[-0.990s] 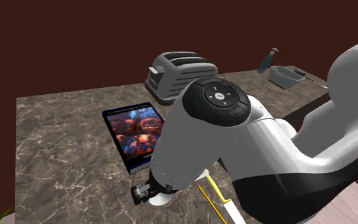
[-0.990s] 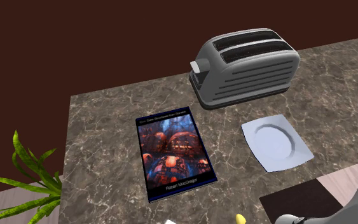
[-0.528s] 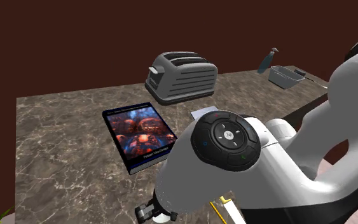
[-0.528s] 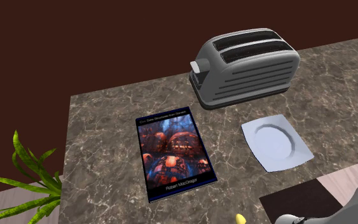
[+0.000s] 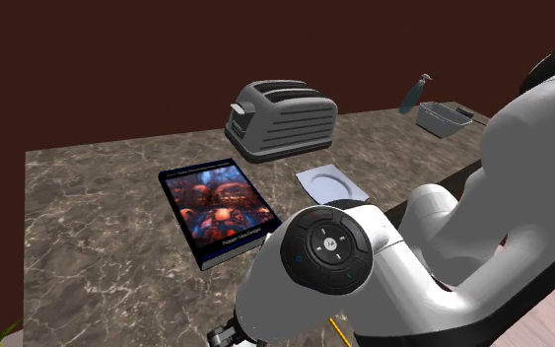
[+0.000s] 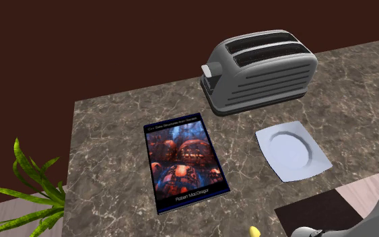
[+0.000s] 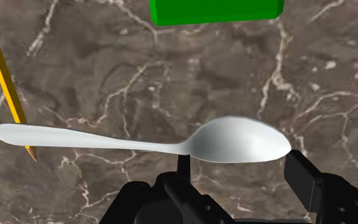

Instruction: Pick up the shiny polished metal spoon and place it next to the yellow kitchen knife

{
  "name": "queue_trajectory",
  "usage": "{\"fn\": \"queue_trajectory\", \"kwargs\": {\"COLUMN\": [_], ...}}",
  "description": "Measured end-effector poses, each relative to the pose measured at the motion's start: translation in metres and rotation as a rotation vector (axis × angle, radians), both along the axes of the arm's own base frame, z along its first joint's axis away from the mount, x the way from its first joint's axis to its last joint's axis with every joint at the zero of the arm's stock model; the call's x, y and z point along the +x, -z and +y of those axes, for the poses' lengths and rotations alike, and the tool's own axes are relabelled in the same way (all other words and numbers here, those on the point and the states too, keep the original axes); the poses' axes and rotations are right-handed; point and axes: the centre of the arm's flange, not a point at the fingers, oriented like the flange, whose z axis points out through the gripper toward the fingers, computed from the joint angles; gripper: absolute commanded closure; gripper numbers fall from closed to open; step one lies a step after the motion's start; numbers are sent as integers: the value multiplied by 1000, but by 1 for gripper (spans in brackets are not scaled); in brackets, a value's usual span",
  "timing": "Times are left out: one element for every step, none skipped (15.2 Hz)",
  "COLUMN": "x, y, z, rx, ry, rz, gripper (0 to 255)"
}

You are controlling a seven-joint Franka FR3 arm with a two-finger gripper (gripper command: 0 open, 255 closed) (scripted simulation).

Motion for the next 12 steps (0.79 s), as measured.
{"fn": "queue_trajectory", "kwargs": {"x": [0,0,0,0,0,0,0,0,0,0,0,0], "y": [4,6,7,7,8,8,8,8,8,8,8,8], "z": [0,0,0,0,0,0,0,0,0,0,0,0], "rx": [0,0,0,0,1,1,1,1,1,1,1,1], "ry": [0,0,0,0,0,0,0,0,0,0,0,0], "rz": [0,0,0,0,0,0,0,0,0,0,0,0], "gripper": [255,255,255,255,255,255,255,0,0,0,0,0]}}
